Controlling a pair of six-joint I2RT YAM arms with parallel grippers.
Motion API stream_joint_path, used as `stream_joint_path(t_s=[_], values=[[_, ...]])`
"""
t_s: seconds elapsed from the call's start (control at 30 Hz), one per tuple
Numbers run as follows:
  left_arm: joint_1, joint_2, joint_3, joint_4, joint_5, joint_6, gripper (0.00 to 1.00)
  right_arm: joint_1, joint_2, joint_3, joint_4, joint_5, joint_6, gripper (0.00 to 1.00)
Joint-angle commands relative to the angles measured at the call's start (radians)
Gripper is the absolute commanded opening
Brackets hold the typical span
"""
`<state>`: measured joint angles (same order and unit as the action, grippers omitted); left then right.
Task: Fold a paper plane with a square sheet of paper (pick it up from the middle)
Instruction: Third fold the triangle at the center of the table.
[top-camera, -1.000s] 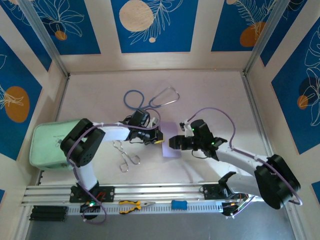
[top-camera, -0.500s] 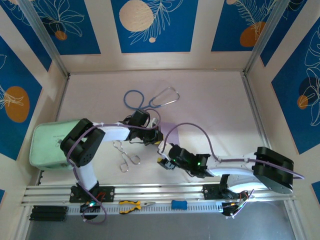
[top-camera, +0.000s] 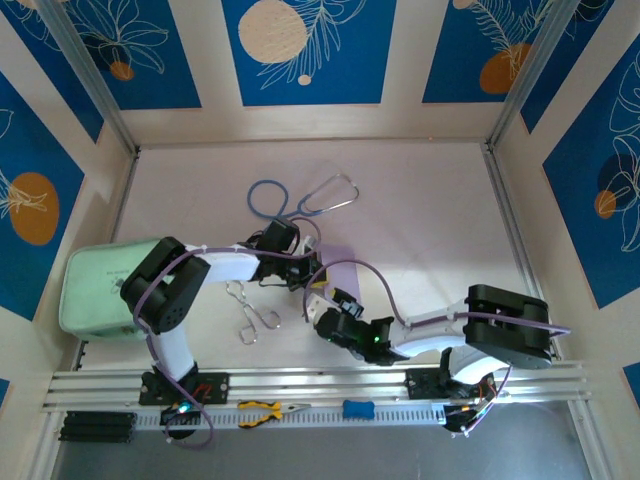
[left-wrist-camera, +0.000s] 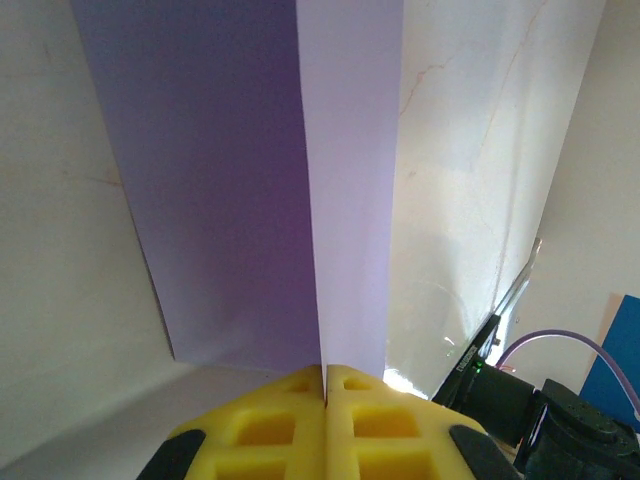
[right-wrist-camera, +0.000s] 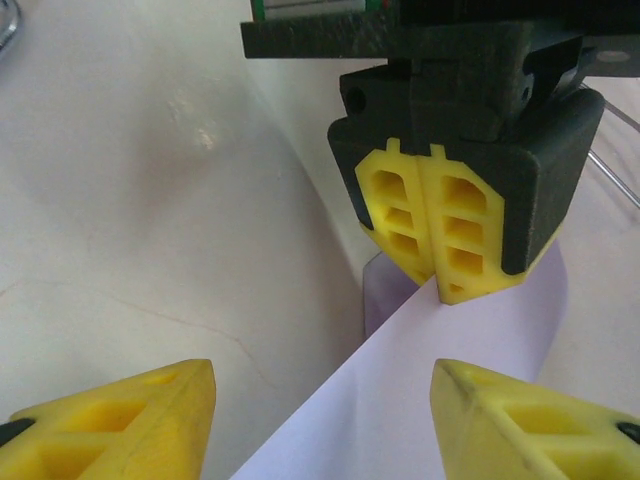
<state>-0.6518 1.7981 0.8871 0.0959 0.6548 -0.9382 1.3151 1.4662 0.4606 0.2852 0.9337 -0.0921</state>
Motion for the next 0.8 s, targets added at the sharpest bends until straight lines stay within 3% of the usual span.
stream_joint_path(t_s=[0.0, 0.4, 0.77], values=[[0.009, -0.012, 0.013, -0.004, 0.019, -0.01, 0.04, 0.015, 0.013, 0.022, 0.023, 0.104, 0.047, 0.57], [0.01, -0.02, 0.011, -0.001, 0.017, -0.004, 0.04, 0.013, -0.007, -0.001, 0.0, 0.114, 0.121, 0.41], [0.011, -0.016, 0.018, -0.004, 0.014, -0.006, 0.03, 0.013, -0.055, -0.046, 0.02, 0.06, 0.129, 0.34]])
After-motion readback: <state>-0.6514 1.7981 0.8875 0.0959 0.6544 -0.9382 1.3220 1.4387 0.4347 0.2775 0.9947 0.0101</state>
